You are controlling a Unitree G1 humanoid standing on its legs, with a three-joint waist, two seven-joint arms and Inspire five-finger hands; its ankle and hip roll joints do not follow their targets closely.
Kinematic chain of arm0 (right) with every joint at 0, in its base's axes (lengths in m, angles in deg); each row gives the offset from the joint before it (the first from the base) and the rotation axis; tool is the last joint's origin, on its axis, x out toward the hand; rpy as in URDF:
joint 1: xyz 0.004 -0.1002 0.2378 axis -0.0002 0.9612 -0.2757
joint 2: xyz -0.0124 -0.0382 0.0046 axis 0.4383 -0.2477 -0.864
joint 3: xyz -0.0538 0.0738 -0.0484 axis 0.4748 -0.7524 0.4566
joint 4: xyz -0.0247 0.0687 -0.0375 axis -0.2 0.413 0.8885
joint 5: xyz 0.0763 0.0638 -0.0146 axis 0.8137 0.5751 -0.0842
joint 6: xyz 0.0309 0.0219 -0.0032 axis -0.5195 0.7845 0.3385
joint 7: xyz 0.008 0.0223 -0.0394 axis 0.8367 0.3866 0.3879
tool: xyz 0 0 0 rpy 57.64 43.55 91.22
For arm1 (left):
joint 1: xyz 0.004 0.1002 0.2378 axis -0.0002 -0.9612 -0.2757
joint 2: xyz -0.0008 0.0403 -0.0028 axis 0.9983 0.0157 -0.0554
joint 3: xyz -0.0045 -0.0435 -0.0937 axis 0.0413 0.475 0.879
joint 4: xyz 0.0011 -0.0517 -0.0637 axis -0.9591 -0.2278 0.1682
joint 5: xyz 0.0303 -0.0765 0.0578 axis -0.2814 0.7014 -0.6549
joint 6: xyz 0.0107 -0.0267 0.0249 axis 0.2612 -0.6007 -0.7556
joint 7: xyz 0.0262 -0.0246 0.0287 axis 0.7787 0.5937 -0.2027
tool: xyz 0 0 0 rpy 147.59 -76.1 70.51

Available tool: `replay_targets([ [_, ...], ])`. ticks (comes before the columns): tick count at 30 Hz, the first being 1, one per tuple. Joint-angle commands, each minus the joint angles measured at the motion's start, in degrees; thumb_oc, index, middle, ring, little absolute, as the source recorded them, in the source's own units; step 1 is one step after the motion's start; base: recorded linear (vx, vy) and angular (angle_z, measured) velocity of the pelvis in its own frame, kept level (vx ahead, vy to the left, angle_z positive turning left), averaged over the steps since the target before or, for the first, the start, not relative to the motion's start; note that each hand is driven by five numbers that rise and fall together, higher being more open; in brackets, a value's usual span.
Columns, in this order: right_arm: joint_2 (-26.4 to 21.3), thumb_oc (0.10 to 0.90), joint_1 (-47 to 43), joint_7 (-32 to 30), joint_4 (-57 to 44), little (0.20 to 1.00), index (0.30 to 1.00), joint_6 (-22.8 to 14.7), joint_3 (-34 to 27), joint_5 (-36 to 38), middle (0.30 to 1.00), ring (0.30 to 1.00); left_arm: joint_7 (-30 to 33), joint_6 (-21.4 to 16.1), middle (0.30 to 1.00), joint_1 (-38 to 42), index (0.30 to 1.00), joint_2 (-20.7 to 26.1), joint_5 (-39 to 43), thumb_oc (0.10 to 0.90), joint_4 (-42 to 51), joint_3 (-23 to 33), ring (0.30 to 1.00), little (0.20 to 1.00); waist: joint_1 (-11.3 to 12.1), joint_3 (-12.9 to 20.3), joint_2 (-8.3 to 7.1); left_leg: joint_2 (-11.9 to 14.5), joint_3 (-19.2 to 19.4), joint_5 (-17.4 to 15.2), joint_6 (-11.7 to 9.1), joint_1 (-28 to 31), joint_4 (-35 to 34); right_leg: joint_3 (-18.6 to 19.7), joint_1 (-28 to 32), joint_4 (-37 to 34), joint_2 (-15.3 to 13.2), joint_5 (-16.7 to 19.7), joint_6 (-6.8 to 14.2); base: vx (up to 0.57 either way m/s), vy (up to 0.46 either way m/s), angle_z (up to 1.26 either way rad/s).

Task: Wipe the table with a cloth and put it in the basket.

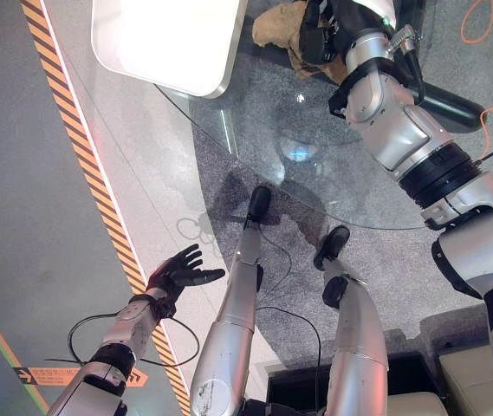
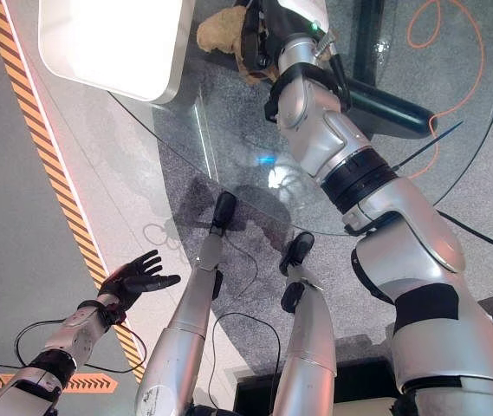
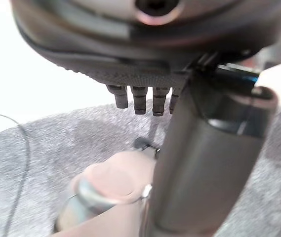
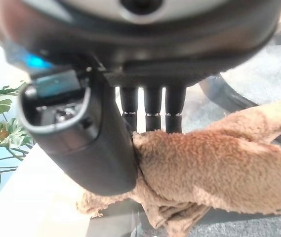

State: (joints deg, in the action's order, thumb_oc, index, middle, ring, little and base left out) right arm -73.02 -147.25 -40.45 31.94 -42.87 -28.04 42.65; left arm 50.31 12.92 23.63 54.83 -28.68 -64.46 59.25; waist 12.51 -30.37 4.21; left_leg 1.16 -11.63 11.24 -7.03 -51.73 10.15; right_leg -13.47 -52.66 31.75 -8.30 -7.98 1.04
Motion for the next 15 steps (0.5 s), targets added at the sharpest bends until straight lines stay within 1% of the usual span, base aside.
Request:
replay_targets([
  [1,4.13,0.1,1.79,0.05,-6.54,0.2,0.3,-3.7,0.07,0.58,0.3,0.3,4.99,-4.8,0.9,1.51,0.9,1.25,3.88,0.8,0.26,2.42,0.9,0.9,0.29,0.58,-0.91,-6.29,4.47,-8.32,6.79,1.04,7.58,1.3,4.27,-13.15,2.99,8.27,2.22,0.0,-0.058,0.0],
  [4,3.63,0.1,3.2,-0.91,-6.54,0.2,0.3,-3.7,-0.98,1.38,0.3,0.3,10.39,-8.13,0.9,3.6,0.9,2.4,5.67,0.8,2.76,4.79,0.9,0.9,0.07,0.58,-1.23,-6.21,4.3,-8.33,6.75,1.33,7.43,1.46,4.33,-12.9,3.11,8.14,2.19,0.0,-0.063,0.0],
  [5,3.59,0.1,3.3,-1.12,-6.43,0.2,0.3,-3.7,-1.13,1.59,0.3,0.3,11.1,-8.57,0.9,3.9,0.9,2.59,5.86,0.8,2.99,5.1,0.9,0.9,0.05,0.58,-1.28,-6.21,4.29,-8.34,6.74,1.41,7.4,1.5,4.38,-12.91,3.14,8.13,2.19,-0.01,-0.07,0.0],
  [6,3.42,0.1,3.71,-2.31,-5.88,0.2,0.3,-4.15,-1.74,2.7,0.3,0.3,13.88,-10.01,0.9,5.25,0.9,3.18,6.41,0.8,3.78,6.26,0.9,0.9,-0.05,0.58,-1.49,-6.17,4.2,-8.34,6.69,1.81,7.1,1.62,4.71,-13.1,3.21,8.16,2.2,-0.01,-0.068,0.0],
  [10,3.15,0.1,4.53,-5.63,-4.22,0.2,0.3,-5.57,-3.43,5.68,0.3,0.3,20.03,-13.23,0.9,8.53,0.9,4.89,7.49,0.8,4.11,9.31,0.9,0.9,-0.54,0.58,-2.0,-6.05,4.02,-8.34,6.56,2.24,7.03,2.06,4.9,-12.8,3.45,8.13,2.14,-0.03,-0.051,0.0],
  [11,3.01,0.1,3.95,-6.69,-3.55,0.2,0.3,-6.24,-3.87,6.62,0.3,0.3,21.76,-14.4,0.9,10.18,0.9,5.3,7.56,0.8,4.19,10.22,0.9,0.9,-0.78,0.58,-2.1,-6.08,4.12,-6.55,6.67,0.61,6.81,1.53,3.57,-13.27,3.35,9.68,1.63,-0.08,-0.017,0.01],
  [13,3.05,0.1,4.41,-8.15,-2.64,0.2,0.3,-7.0,-4.59,8.19,0.3,0.3,24.46,-15.98,0.9,11.88,0.9,5.91,8.53,0.8,4.52,11.44,0.9,0.9,-1.03,0.58,-2.32,-5.9,4.14,-6.56,6.54,0.85,6.69,1.74,3.72,-13.13,3.43,9.59,1.61,-0.05,-0.021,-0.01],
  [15,2.87,0.1,5.21,-9.32,-2.23,0.2,0.3,-7.88,-5.46,9.55,0.3,0.3,27.98,-17.28,0.9,13.86,0.9,6.57,7.72,0.8,4.86,12.6,0.9,0.9,-1.39,0.58,-2.6,-5.85,4.19,-6.58,6.46,1.26,6.51,2.03,3.91,-12.96,3.69,9.51,1.58,-0.01,-0.018,0.0],
])
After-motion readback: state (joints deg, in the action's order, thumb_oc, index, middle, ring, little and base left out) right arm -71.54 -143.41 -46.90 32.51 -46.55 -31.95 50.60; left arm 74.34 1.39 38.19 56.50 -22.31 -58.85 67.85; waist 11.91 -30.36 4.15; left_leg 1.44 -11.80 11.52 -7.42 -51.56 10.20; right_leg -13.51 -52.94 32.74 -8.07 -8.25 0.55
